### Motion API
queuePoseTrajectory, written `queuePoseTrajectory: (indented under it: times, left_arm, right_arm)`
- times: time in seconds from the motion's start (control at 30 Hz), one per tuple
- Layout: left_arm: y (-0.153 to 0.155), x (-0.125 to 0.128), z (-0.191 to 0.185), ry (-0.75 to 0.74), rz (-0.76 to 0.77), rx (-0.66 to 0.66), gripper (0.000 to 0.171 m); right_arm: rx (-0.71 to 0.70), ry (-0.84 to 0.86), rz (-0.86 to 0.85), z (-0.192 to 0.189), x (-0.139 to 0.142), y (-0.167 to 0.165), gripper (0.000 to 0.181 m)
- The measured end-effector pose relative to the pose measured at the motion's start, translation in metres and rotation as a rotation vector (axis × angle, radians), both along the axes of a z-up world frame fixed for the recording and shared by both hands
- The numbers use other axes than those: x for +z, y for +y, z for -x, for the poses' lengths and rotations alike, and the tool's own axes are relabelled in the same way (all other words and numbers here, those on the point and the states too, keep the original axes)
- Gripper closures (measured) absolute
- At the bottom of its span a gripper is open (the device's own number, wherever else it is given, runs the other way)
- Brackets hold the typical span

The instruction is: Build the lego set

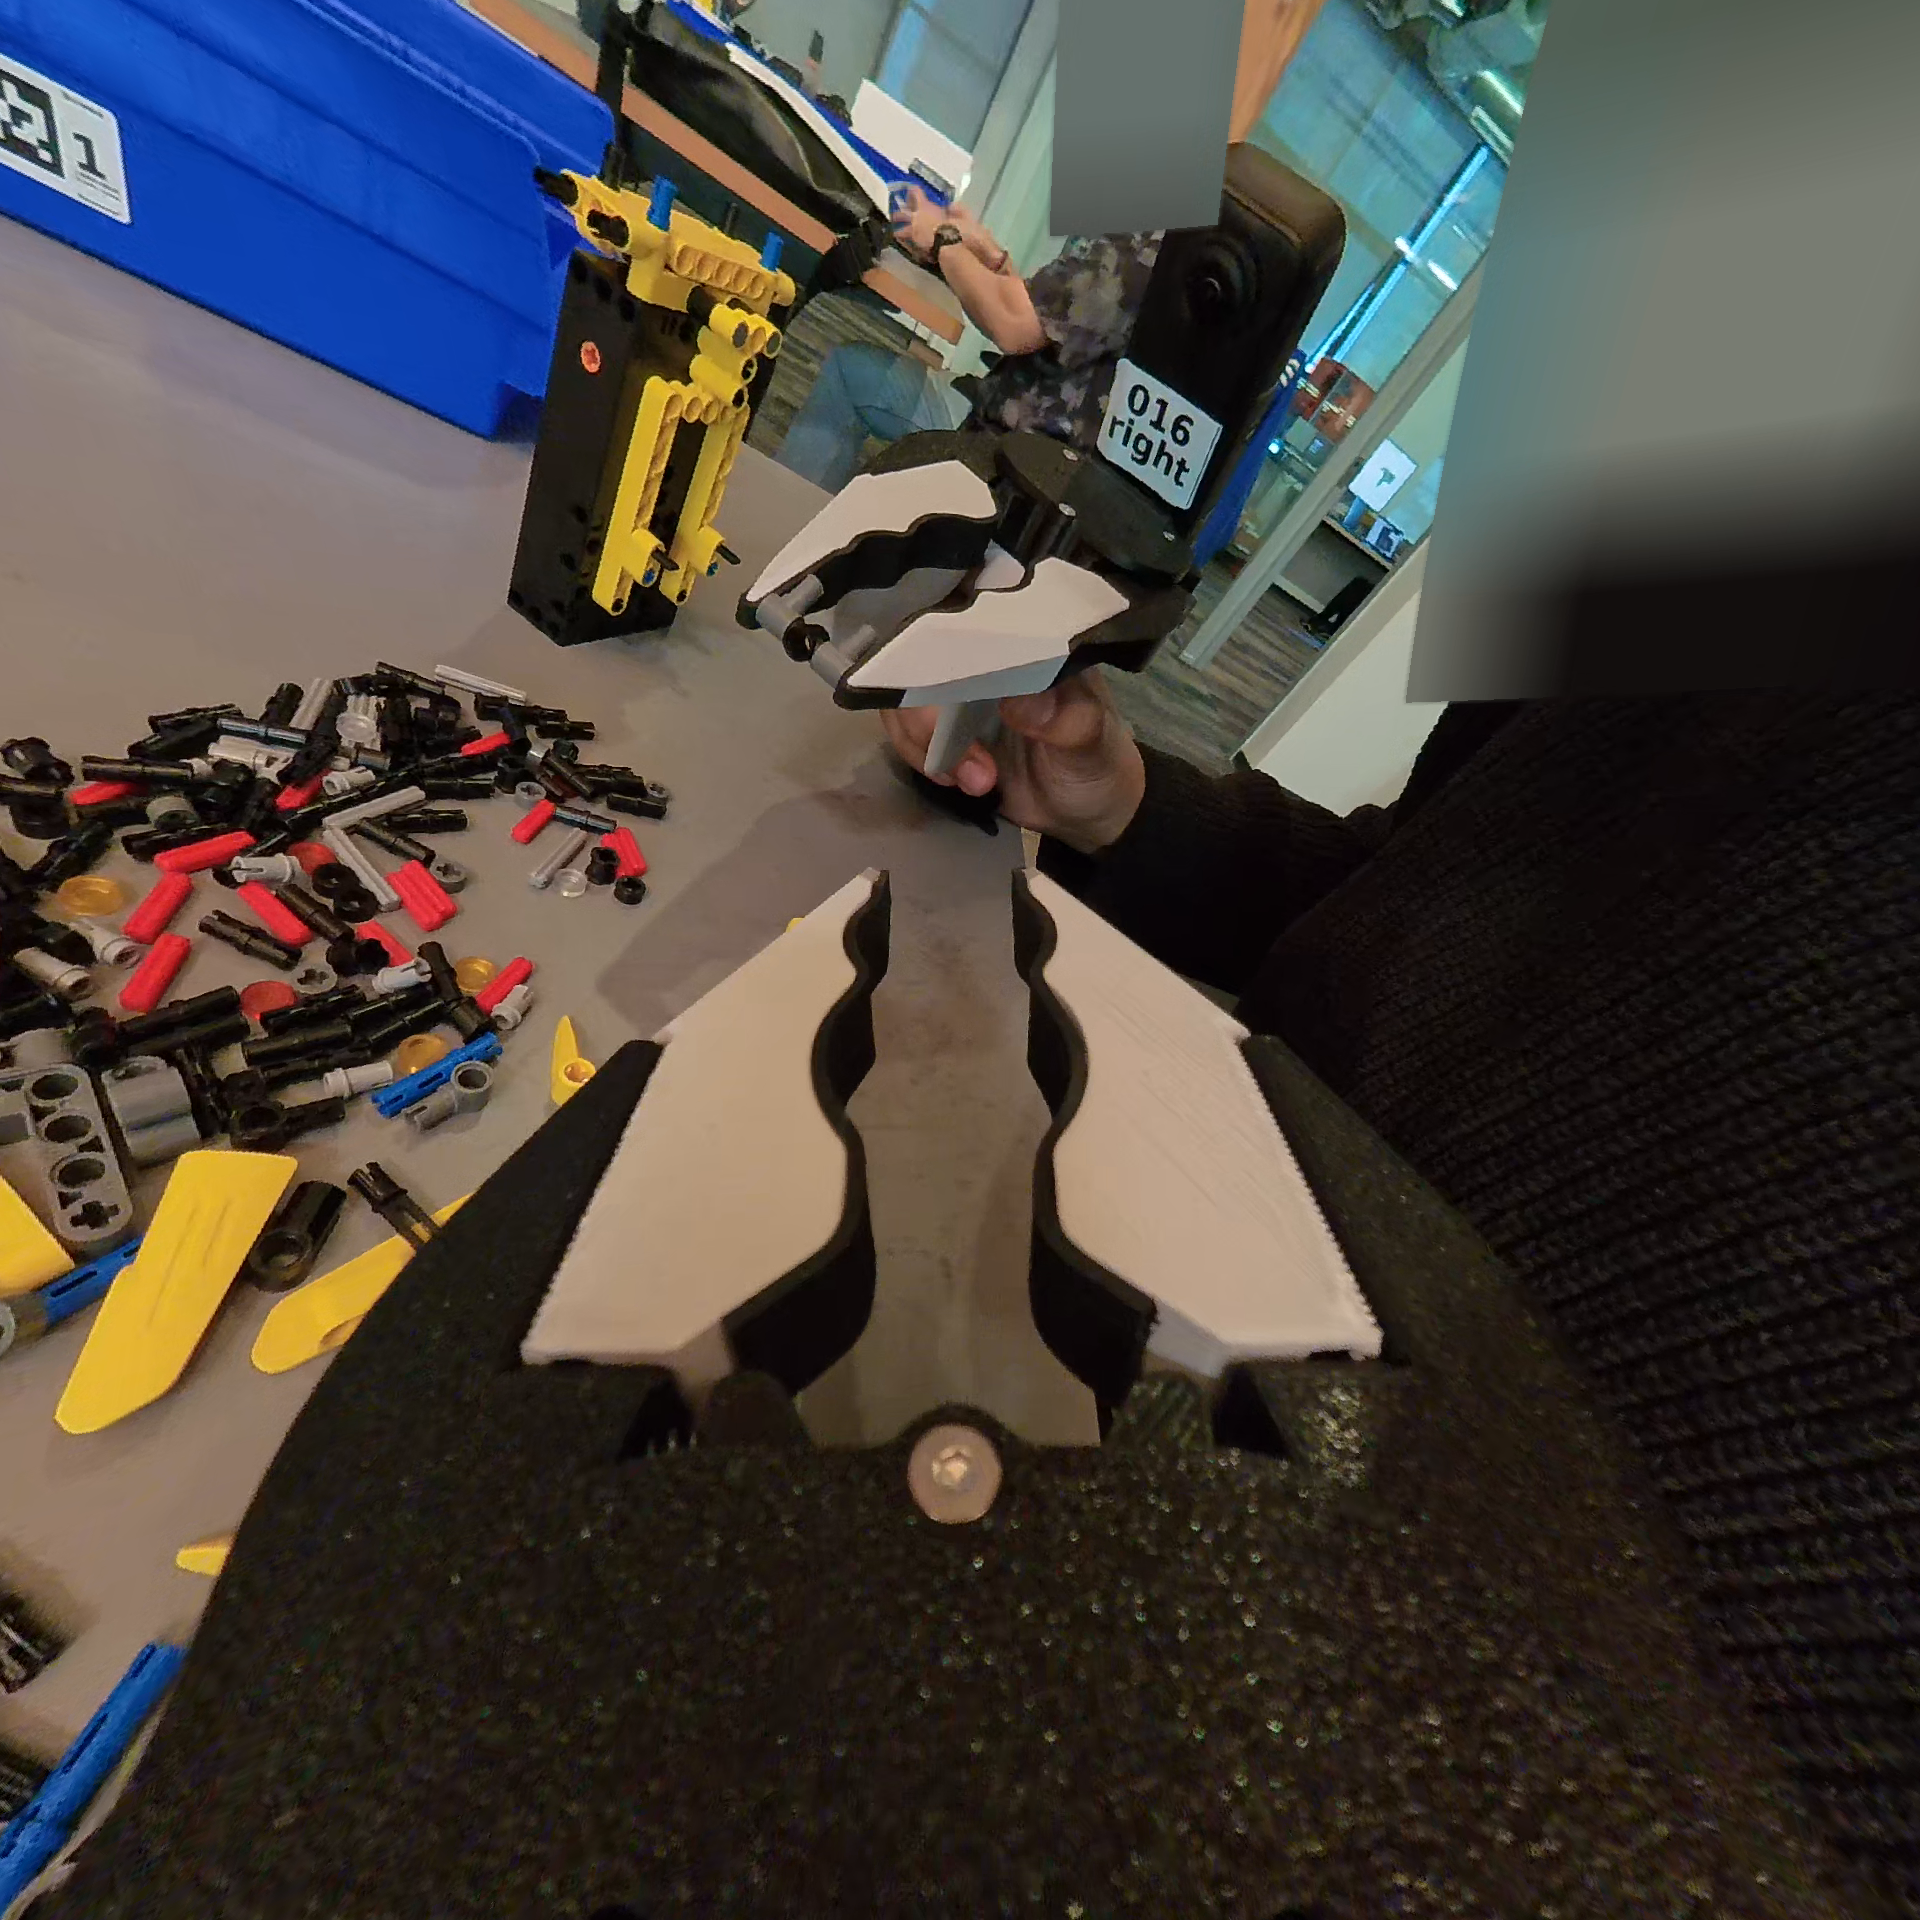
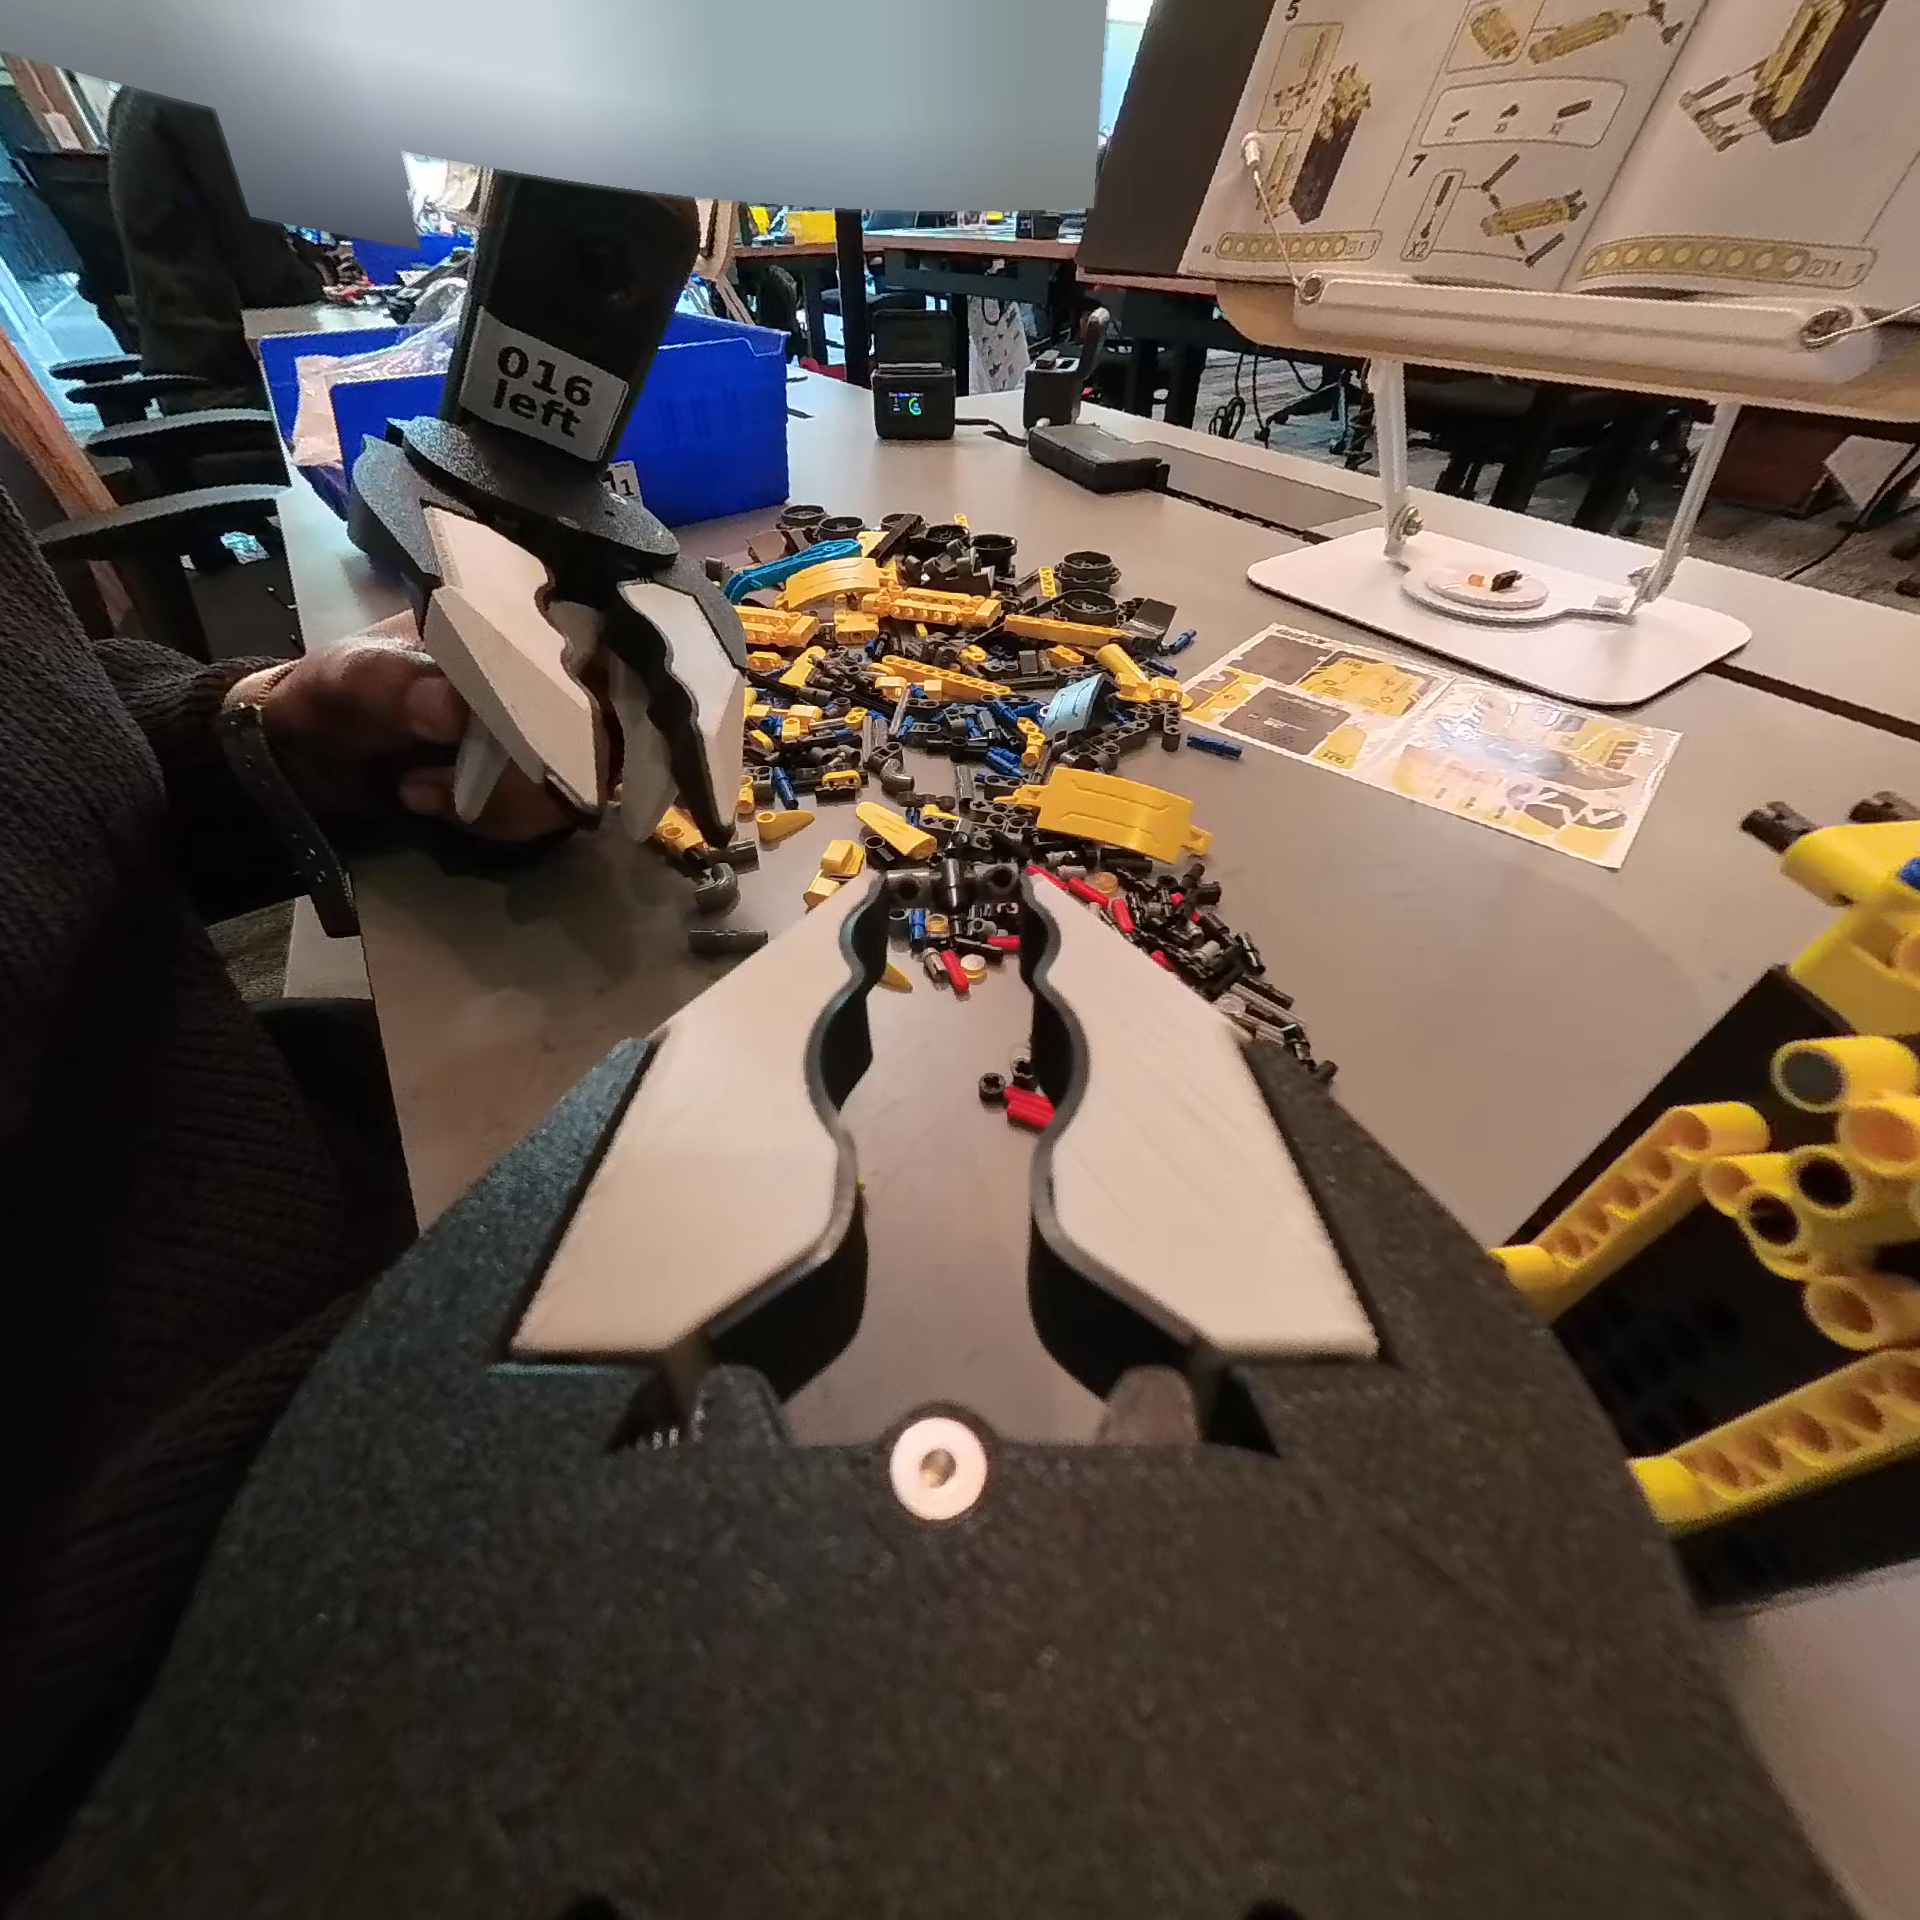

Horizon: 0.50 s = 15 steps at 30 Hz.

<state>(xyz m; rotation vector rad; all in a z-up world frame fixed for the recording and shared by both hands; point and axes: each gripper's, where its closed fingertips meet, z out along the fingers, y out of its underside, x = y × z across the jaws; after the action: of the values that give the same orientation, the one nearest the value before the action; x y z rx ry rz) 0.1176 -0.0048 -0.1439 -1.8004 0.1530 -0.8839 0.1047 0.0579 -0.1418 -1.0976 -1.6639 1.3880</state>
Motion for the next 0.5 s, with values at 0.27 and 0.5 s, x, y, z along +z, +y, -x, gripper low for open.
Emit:
queuePoseTrajectory:
  times: [0.27, 0.5]
  left_arm:
    - [-0.0004, -0.0001, -0.002, 0.006, -0.001, -0.009, 0.148]
    - [-0.0005, -0.0001, -0.0029, 0.008, -0.002, -0.011, 0.147]
  right_arm:
    - [0.005, 0.0, 0.005, -0.0003, 0.0004, -0.0003, 0.157]
    - [0.004, 0.001, 0.002, -0.0003, 0.0004, -0.0005, 0.157]
